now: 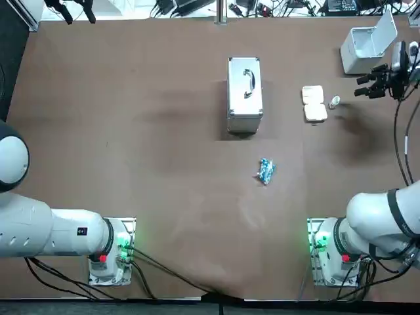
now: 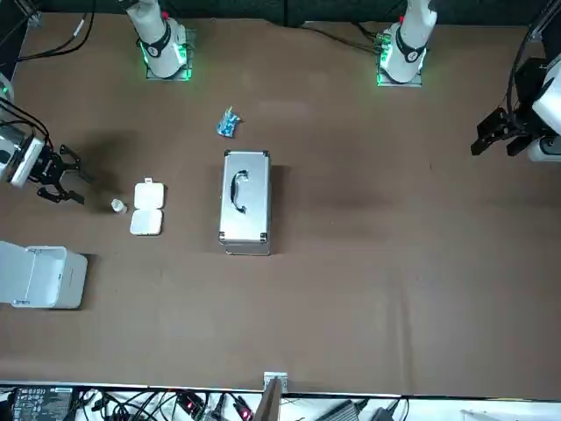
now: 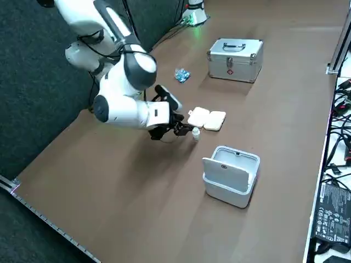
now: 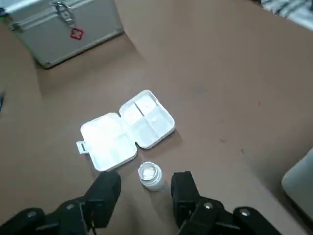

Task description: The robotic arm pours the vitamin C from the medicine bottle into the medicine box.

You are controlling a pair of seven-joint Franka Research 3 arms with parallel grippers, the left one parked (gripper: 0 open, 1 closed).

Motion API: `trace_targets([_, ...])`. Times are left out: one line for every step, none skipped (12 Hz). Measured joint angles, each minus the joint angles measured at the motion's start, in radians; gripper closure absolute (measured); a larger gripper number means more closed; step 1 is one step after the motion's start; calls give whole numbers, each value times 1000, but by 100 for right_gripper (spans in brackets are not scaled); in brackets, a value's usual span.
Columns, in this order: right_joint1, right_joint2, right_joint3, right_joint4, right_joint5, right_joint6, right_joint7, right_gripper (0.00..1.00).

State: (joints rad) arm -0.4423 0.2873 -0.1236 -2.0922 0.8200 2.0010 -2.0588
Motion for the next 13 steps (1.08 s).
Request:
trace_targets([22, -3, -2, 0, -27, 22, 65, 33])
trace_targets([44, -7, -3, 0, -57, 41, 138, 33])
trace_targets([68, -16, -4, 0, -85, 55, 219, 33])
trace_targets([93, -31, -4, 1, -115, 63, 305, 33])
trace_targets([143, -72, -4, 2, -179, 76, 479, 33])
trace_targets([169, -93, -4, 2, -213, 92, 565, 33])
trace_targets([196, -112, -4, 2, -245, 107, 650, 33])
trace_targets([221, -127, -4, 2, -279, 117, 736, 33])
trace_targets([242, -136, -4, 4, -315, 125, 820, 33])
trace_targets([259, -141, -4, 10, -356, 131, 895, 33])
trace_targets([271, -143, -4, 21, -400, 133, 963, 33])
trace_targets([280, -145, -4, 37, -448, 133, 1027, 33])
trace_targets([287, -147, -4, 53, -496, 133, 1088, 33])
